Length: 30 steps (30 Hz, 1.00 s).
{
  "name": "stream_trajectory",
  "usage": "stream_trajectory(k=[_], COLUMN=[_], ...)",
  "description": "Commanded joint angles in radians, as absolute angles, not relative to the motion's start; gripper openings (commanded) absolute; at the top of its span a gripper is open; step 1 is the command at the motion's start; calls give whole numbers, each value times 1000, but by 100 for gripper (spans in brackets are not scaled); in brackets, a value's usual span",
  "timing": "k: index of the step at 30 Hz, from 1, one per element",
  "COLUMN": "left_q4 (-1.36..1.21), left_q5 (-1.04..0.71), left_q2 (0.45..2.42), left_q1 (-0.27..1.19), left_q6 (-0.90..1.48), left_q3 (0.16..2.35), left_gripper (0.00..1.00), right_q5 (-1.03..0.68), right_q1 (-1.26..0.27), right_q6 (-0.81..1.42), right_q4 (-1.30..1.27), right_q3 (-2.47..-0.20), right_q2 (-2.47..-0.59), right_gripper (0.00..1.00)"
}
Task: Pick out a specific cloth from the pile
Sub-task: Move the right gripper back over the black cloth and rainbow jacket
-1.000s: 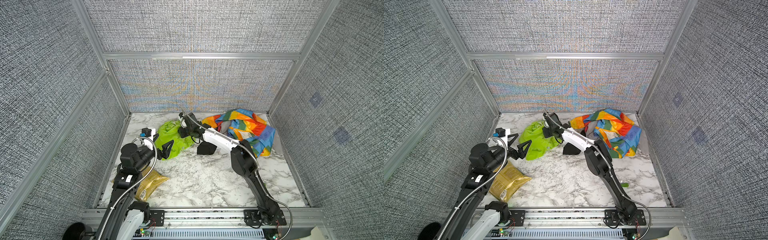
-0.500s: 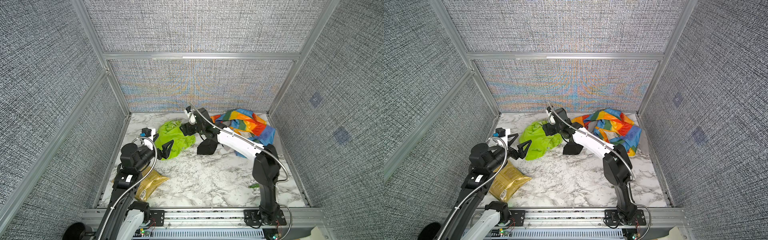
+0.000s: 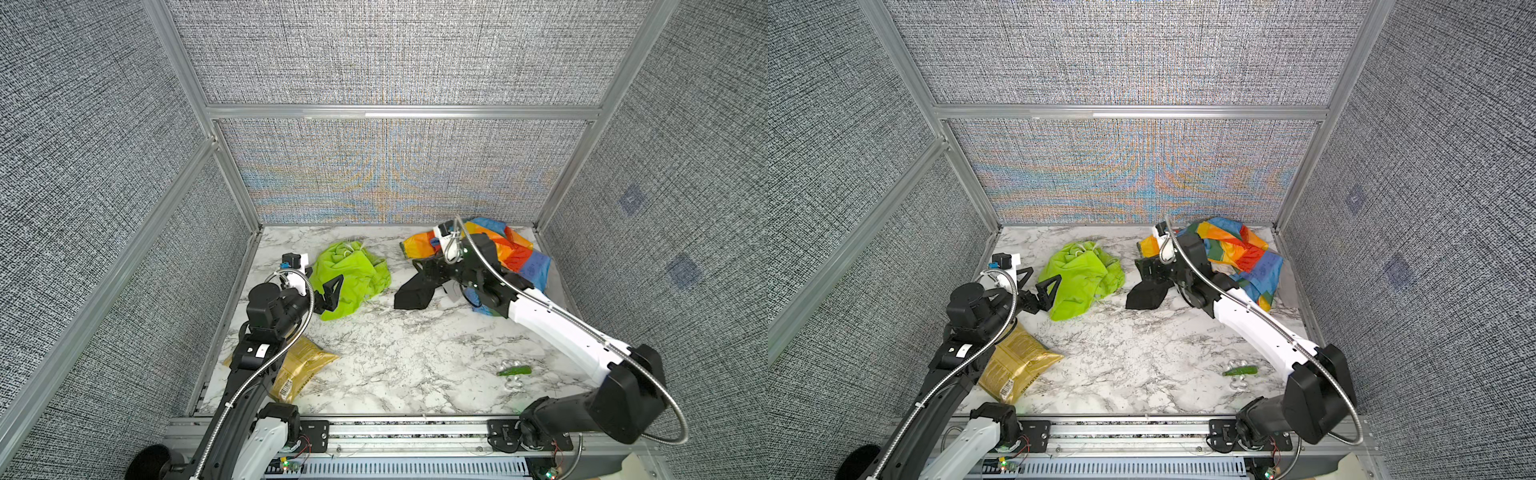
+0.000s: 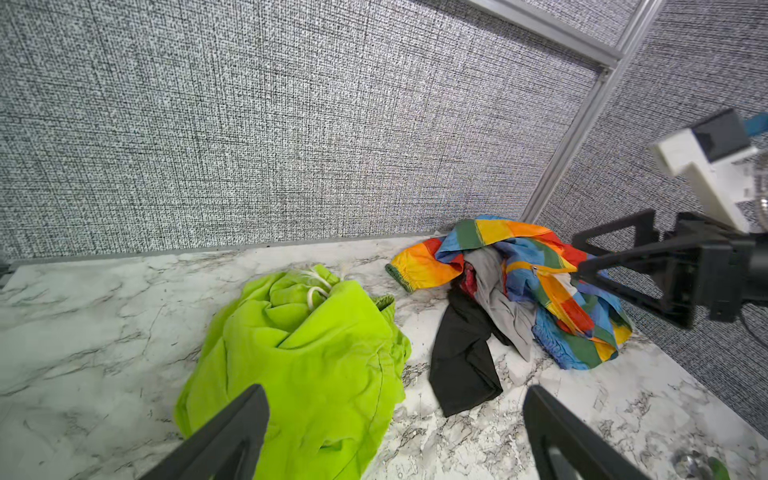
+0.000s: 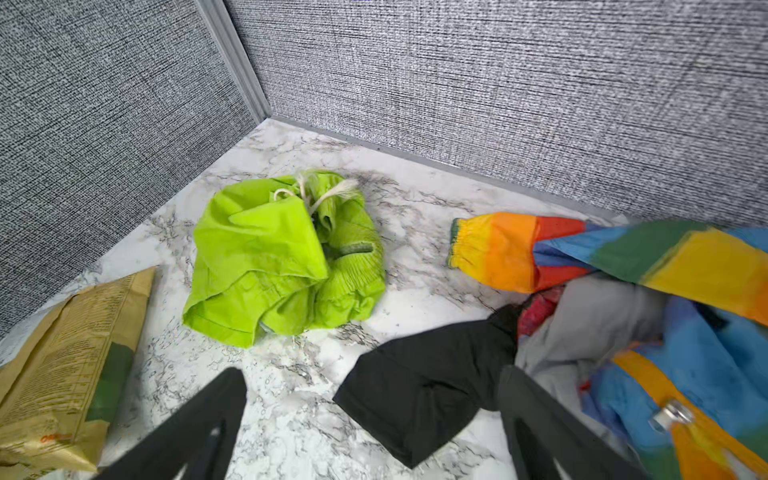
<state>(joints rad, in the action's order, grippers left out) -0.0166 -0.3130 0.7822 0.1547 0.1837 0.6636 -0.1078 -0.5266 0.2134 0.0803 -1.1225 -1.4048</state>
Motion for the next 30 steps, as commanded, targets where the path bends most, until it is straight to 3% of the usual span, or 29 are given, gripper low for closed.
stream_trajectory(k=[1,8,10,12,21,30], left_q4=[-68,-41,-55,-78,-42,-46], left_q5=[-286,-343,-355,-367,-382,-393], left_q2=[795,857,859,854,856,835], left_q1=[155,155,155,155,155,155], left_q6=[178,131,134,153,146,153], left_q3=[682,735,721,703,707,702], left_gripper=[99,99,99,99,99,99], right_q5=[-274,-258,-278,-276,-316,-235], right_q1=[-497,-544,-559,-582,-614,-584], right_q6=[240,360,393,410,485,492], right_q4=[59,24,3,4,-14,39], right_q3=[-1112,-1132,-1157,-1190,-1247,-1204], right_q2=[-1416,-1644,-1719,-1794,-1990,-2014], right_gripper=[99,97,87,84,89,90])
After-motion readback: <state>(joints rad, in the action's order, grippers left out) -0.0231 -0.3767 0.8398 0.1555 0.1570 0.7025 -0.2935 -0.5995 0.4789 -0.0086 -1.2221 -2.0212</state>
